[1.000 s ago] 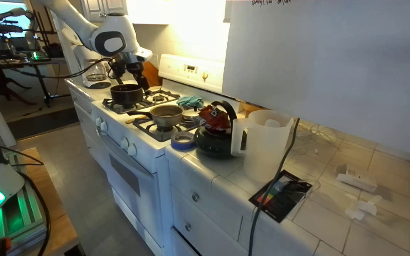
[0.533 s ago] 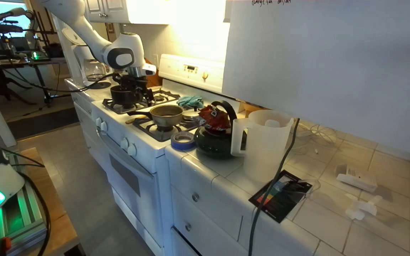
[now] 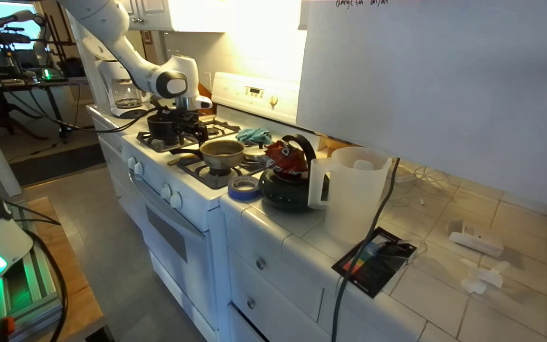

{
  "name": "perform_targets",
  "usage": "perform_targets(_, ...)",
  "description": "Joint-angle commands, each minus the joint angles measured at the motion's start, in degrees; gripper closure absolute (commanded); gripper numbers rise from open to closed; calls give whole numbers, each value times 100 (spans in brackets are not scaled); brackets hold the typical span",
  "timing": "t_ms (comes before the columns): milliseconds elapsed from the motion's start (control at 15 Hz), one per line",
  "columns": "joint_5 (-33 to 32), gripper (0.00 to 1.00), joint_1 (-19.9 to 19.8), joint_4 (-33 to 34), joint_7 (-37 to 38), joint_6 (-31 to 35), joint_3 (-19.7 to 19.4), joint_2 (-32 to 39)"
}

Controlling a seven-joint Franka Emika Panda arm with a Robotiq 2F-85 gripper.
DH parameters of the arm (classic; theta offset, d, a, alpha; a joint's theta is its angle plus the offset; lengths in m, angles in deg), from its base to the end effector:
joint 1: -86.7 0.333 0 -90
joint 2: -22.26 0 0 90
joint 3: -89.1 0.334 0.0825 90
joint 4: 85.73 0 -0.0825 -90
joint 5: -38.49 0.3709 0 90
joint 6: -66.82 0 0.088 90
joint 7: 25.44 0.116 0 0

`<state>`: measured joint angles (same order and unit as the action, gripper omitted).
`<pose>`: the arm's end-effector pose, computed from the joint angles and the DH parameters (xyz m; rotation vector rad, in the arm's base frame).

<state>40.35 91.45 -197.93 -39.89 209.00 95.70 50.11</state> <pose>0.6114 0.1190 0.2476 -3.0037 -0.6257 -0.0640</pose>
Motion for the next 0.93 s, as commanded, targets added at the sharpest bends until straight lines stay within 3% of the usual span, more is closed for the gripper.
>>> perform_targets(0, -377, 0, 51, 400, 76, -233, -78, 295)
perform_targets(400, -276, 0, 140, 644, 746, -303, -130, 452)
perform_targets(867, -256, 0, 312, 719, 1639, -926, -222, 296)
